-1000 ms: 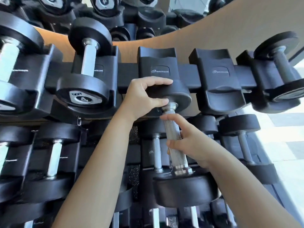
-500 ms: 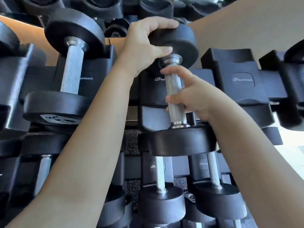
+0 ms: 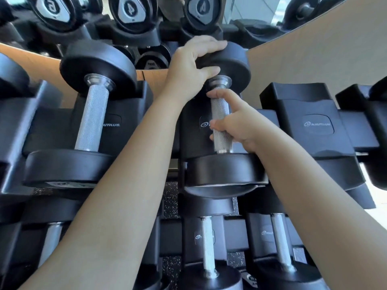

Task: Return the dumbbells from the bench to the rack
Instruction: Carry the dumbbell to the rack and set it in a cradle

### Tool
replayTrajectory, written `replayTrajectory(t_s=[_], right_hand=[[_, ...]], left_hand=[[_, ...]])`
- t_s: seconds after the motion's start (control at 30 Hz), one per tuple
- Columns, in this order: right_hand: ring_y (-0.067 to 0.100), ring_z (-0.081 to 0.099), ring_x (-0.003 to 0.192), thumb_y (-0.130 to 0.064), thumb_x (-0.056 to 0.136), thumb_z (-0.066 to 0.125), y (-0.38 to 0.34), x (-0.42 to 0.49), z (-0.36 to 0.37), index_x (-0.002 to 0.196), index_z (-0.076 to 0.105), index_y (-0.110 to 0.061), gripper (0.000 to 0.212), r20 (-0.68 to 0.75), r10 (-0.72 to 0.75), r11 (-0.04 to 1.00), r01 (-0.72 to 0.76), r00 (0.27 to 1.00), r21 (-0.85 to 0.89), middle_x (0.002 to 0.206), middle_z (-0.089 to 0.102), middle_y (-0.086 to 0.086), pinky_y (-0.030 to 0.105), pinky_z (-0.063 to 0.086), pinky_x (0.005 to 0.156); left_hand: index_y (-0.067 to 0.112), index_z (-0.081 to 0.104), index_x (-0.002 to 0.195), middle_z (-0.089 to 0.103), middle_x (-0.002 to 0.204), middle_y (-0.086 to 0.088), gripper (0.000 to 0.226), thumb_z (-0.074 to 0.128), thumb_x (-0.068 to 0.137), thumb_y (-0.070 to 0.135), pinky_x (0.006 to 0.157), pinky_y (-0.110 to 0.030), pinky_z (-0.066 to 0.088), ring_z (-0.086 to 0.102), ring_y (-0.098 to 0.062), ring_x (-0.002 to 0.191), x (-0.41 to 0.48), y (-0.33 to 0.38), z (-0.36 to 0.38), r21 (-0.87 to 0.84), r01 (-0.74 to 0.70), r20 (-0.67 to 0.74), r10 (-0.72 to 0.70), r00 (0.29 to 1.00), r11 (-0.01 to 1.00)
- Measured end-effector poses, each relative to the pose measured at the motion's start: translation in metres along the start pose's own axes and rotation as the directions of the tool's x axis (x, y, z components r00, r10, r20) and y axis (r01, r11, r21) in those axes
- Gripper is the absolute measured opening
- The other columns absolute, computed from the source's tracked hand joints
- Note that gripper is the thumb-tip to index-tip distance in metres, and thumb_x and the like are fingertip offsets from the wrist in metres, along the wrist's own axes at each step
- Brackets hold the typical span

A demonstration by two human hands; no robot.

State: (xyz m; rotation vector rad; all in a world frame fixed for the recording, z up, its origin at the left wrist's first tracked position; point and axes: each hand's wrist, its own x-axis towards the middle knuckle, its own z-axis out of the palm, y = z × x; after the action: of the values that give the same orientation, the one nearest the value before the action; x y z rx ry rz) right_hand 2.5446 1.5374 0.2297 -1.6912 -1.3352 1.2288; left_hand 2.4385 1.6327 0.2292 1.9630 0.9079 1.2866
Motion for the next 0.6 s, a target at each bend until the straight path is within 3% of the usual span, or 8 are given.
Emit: replayTrajectory(t_s=[0.07, 0.17, 0.23, 0.33, 0.43, 0.5, 0.6], right_hand=[[0.024, 0.059, 0.069, 0.002, 0.087, 0.054, 0.001, 0.007, -0.001, 0.106, 0.047, -0.041, 0.048, 0.019, 0.034, 0.999, -0.034, 0.999, 0.018, 0.094, 0.052, 0.015, 0.055, 0.053, 0.083], [0.030, 0.054, 0.073, -0.004, 0.086, 0.055, 0.004, 0.011, -0.002, 0.101, 0.046, -0.048, 0.047, 0.026, 0.032, 0.999, -0.031, 0.999, -0.041, 0.085, 0.051, 0.017, 0.060, 0.050, 0.084], [0.040, 0.060, 0.078, -0.005, 0.086, 0.055, 0.006, 0.013, -0.002, 0.103, 0.045, -0.048, 0.047, 0.020, 0.021, 0.998, -0.020, 1.000, -0.066, 0.086, 0.051, 0.017, 0.060, 0.050, 0.084], [0.049, 0.060, 0.097, -0.006, 0.085, 0.056, 0.004, 0.010, 0.000, 0.112, 0.046, -0.045, 0.049, 0.013, -0.004, 0.997, 0.005, 1.000, -0.082, 0.092, 0.053, 0.017, 0.059, 0.051, 0.083], [0.027, 0.061, 0.089, -0.010, 0.084, 0.060, 0.006, 0.001, -0.002, 0.125, 0.048, -0.036, 0.049, -0.019, -0.066, 0.979, 0.061, 0.998, -0.194, 0.105, 0.052, 0.004, 0.040, 0.052, 0.080], [0.012, 0.050, 0.066, -0.014, 0.084, 0.061, 0.008, -0.013, -0.004, 0.118, 0.056, -0.031, 0.038, -0.035, -0.098, 0.965, 0.087, 0.995, -0.248, 0.089, 0.053, 0.000, 0.027, 0.043, 0.064], [0.003, 0.045, 0.052, -0.021, 0.085, 0.060, 0.014, -0.036, -0.006, 0.103, 0.062, -0.031, 0.021, -0.046, -0.105, 0.975, 0.094, 0.993, -0.202, 0.069, 0.052, -0.004, 0.022, 0.034, 0.055]], left_hand=[[0.008, 0.061, 0.116, 0.056, 0.117, -0.003, 0.045, 0.065, 0.072, -0.003, 0.098, -0.012, 0.034, 0.051, -0.006, 0.109, 0.003, -0.007, 0.006, 0.004, 0.033, -0.015, -0.033, 0.999, 0.999], [0.008, 0.060, 0.117, 0.054, 0.121, -0.004, 0.044, 0.062, 0.075, -0.003, 0.104, -0.021, 0.036, 0.050, -0.011, 0.115, -0.001, -0.014, 0.009, -0.026, 0.045, -0.014, -0.046, 0.999, 0.999], [0.009, 0.059, 0.119, 0.053, 0.126, -0.005, 0.045, 0.060, 0.076, -0.003, 0.107, -0.026, 0.034, 0.048, -0.012, 0.119, -0.004, -0.014, 0.008, -0.035, 0.052, -0.025, -0.053, 0.998, 0.998], [0.016, 0.053, 0.127, 0.044, 0.140, -0.003, 0.050, 0.058, 0.081, -0.002, 0.109, -0.015, 0.023, 0.037, -0.009, 0.129, -0.010, -0.005, 0.005, 0.039, 0.109, -0.011, -0.108, 0.994, 0.993], [0.018, 0.045, 0.134, 0.028, 0.151, 0.000, 0.054, 0.060, 0.084, 0.004, 0.114, -0.024, 0.014, 0.019, -0.014, 0.140, -0.031, 0.010, 0.000, 0.074, 0.164, 0.069, -0.169, 0.983, 0.984], [0.016, 0.047, 0.133, 0.032, 0.149, -0.001, 0.053, 0.063, 0.083, 0.005, 0.115, -0.030, 0.016, 0.021, -0.015, 0.140, -0.053, 0.019, -0.004, 0.065, 0.161, 0.096, -0.167, 0.981, 0.985], [0.015, 0.050, 0.130, 0.047, 0.137, 0.005, 0.050, 0.063, 0.083, 0.005, 0.111, -0.023, 0.026, 0.037, -0.008, 0.132, -0.091, 0.031, -0.008, 0.015, 0.189, 0.096, -0.190, 0.977, 0.982]])
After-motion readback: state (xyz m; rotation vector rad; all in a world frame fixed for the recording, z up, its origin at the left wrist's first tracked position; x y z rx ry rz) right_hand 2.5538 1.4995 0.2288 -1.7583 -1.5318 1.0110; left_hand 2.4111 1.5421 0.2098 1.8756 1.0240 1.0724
